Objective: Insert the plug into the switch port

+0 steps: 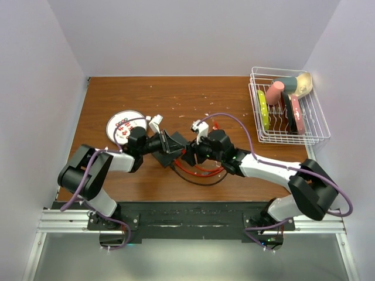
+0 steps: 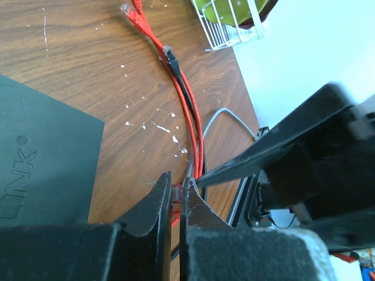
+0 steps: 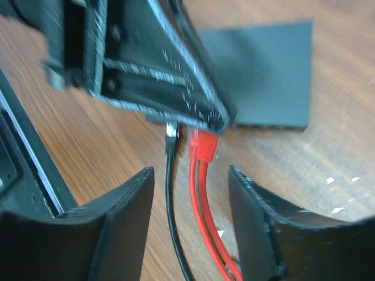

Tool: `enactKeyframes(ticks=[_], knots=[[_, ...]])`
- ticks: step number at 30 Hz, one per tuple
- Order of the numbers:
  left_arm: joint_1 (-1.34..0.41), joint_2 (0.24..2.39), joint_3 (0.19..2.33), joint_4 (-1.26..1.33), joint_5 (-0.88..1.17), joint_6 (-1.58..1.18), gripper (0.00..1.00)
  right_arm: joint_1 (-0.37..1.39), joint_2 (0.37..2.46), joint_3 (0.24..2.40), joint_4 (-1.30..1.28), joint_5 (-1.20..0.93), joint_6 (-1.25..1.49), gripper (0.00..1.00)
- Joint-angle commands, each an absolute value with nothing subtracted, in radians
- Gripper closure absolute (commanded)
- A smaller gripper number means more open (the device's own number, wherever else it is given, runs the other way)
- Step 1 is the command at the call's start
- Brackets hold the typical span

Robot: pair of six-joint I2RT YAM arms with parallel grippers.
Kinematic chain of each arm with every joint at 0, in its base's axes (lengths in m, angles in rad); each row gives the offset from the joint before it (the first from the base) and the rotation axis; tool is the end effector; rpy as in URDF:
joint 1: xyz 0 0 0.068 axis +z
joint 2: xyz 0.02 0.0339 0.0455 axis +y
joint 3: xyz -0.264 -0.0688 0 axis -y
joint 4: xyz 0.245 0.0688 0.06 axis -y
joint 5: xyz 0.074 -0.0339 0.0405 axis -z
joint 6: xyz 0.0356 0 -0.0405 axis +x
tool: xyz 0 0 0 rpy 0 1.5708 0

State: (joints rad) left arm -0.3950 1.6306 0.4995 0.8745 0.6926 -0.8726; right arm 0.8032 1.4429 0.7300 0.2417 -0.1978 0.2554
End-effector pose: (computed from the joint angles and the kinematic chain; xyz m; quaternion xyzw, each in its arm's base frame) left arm 0.2612 -0.1335 0.1551 0.0253 0.7727 -0.5568 0.3038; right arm 0.2088 0.2264 0.2111 -0.2792 0.8029 0.3352 0.4063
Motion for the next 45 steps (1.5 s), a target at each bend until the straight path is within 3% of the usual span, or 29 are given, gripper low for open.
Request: enactKeyframes(ticks=[1,12,18,35,40,43,45], knots=[[-0.410,1.568,0.549,0.807,0.632,-0.827,1.00,0.814,1.376,0.715,0.348,-0.078,0.325,0.39],[-0.411,1.540,0.552,0.775,0.612,-0.828,1.00,0.883,1.427,0.750,0.319,0.087,0.360,0.46],[-0.413,1.532,0.555,0.765,0.615,-0.824,1.00,0.897,1.460,0.761,0.333,0.101,0.377,0.57],[-0.417,1.546,0.571,0.761,0.637,-0.818,1.00,0.910,1.516,0.798,0.339,0.132,0.400,0.73],[-0.419,1.549,0.574,0.753,0.637,-0.813,1.00,0.910,1.528,0.811,0.333,0.143,0.403,0.85],[-0.419,1.551,0.574,0.750,0.635,-0.810,1.00,0.911,1.528,0.813,0.328,0.159,0.408,0.99],[-0.419,1.554,0.575,0.746,0.635,-0.805,1.00,0.913,1.526,0.815,0.322,0.175,0.410,1.00]])
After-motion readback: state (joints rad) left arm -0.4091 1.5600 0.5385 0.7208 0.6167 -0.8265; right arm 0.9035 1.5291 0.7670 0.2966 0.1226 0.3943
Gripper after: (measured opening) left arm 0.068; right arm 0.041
